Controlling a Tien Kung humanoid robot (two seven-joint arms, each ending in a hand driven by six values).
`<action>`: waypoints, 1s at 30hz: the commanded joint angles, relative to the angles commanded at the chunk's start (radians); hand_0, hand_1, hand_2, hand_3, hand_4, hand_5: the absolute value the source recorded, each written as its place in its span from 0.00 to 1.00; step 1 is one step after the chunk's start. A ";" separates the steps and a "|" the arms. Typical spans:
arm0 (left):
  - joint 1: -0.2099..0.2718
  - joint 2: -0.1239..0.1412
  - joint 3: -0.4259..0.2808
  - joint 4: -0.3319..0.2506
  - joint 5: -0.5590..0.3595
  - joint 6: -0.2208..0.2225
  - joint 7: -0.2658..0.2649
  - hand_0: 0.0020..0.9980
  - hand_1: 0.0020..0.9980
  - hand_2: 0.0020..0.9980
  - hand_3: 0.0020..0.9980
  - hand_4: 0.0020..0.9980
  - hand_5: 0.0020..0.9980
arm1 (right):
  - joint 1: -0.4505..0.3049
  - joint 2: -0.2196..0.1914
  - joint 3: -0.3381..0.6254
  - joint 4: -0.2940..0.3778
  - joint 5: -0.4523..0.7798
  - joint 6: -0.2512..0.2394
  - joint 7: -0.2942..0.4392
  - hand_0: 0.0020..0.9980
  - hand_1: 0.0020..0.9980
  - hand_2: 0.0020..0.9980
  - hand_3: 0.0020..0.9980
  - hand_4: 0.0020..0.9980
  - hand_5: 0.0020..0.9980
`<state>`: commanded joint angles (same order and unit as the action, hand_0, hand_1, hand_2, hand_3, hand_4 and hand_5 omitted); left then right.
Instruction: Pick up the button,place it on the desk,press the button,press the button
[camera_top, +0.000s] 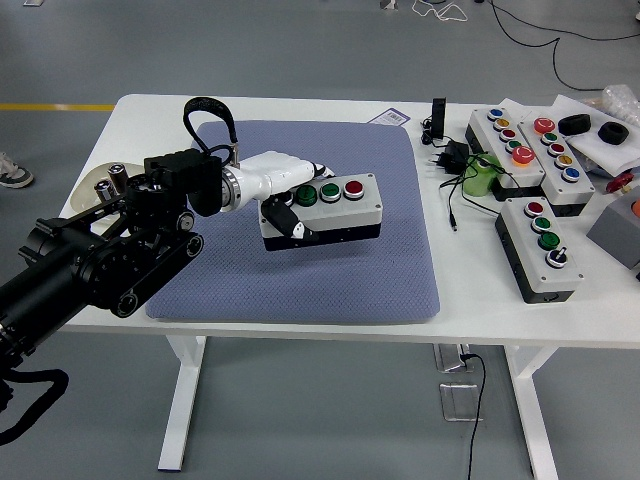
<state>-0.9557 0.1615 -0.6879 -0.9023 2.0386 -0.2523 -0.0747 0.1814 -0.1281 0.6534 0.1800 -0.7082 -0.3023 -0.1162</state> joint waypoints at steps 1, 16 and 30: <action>0.002 0.004 0.015 0.000 0.012 0.009 -0.009 0.23 0.18 0.17 0.31 0.48 0.00 | -0.001 0.000 0.000 0.000 0.001 0.000 0.000 0.65 0.56 0.60 0.64 0.25 0.25; 0.016 -0.012 0.056 0.005 0.025 -0.005 -0.042 0.25 0.20 0.18 0.32 0.47 0.00 | -0.005 0.003 -0.019 0.000 0.018 -0.002 -0.001 0.65 0.57 0.60 0.64 0.25 0.26; 0.028 -0.016 0.033 0.016 0.027 -0.049 -0.011 0.66 0.78 0.84 0.99 0.98 0.28 | -0.003 0.002 -0.018 0.000 0.023 -0.001 0.003 0.65 0.57 0.60 0.64 0.25 0.25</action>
<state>-0.9277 0.1458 -0.6548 -0.8868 2.0657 -0.3017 -0.0858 0.1779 -0.1256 0.6349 0.1800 -0.6850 -0.3031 -0.1127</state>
